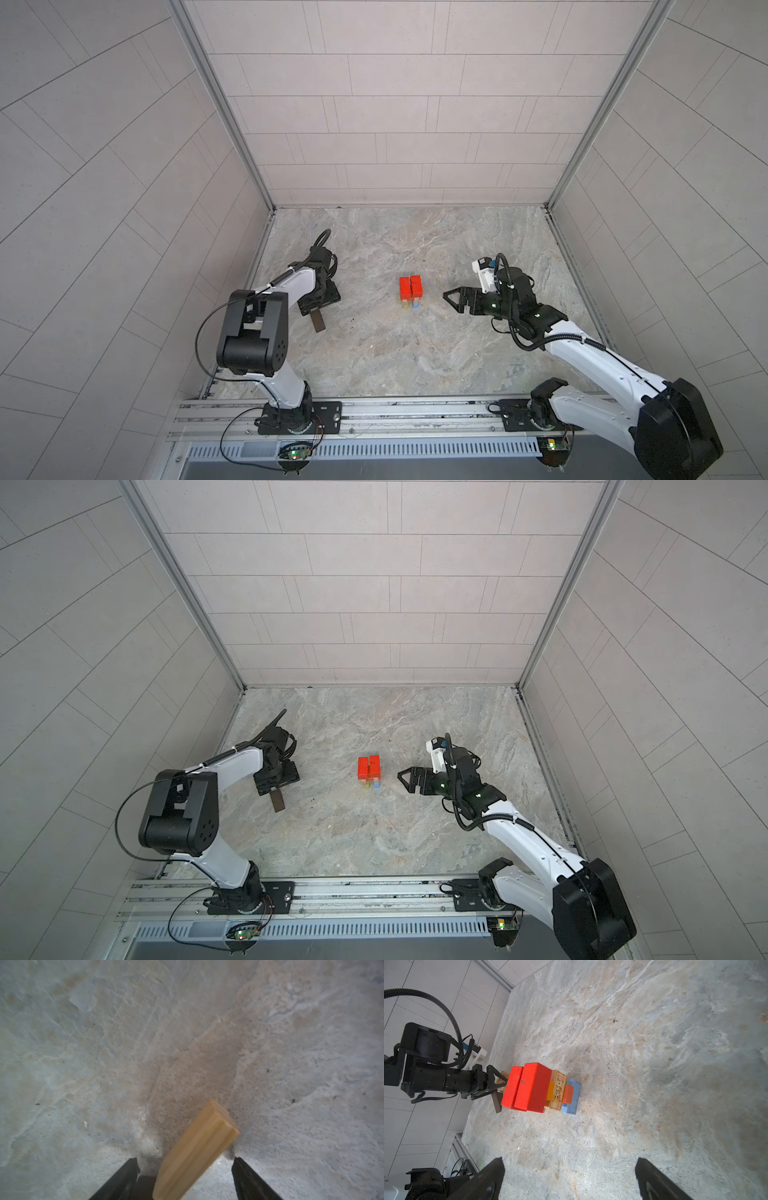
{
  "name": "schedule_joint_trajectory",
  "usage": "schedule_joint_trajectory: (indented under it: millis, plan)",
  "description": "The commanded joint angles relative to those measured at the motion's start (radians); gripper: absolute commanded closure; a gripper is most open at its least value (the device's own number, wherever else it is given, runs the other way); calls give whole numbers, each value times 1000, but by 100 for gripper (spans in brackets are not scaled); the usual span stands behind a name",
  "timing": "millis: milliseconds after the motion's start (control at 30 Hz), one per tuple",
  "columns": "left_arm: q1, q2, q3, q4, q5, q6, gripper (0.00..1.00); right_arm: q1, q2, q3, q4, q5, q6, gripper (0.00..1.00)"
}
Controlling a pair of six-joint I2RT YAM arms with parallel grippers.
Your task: Build the wood block tower
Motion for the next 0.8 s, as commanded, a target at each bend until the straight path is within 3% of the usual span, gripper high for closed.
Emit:
schedule_joint_trajectory:
  millis: [0, 100, 467, 767]
  plan:
    - [1, 13, 38, -35, -3, -2, 34, -3, 3, -12, 16, 1, 3, 1]
    - [0, 25, 52, -35, 7, -7, 51, -3, 5, -12, 15, 3, 3, 1]
    - [-23, 67, 105, -56, 0, 23, 85, -2, 11, -12, 15, 3, 3, 1]
    - [-208, 112, 228, -201, -228, 78, 92, -2, 24, -12, 22, 0, 6, 1]
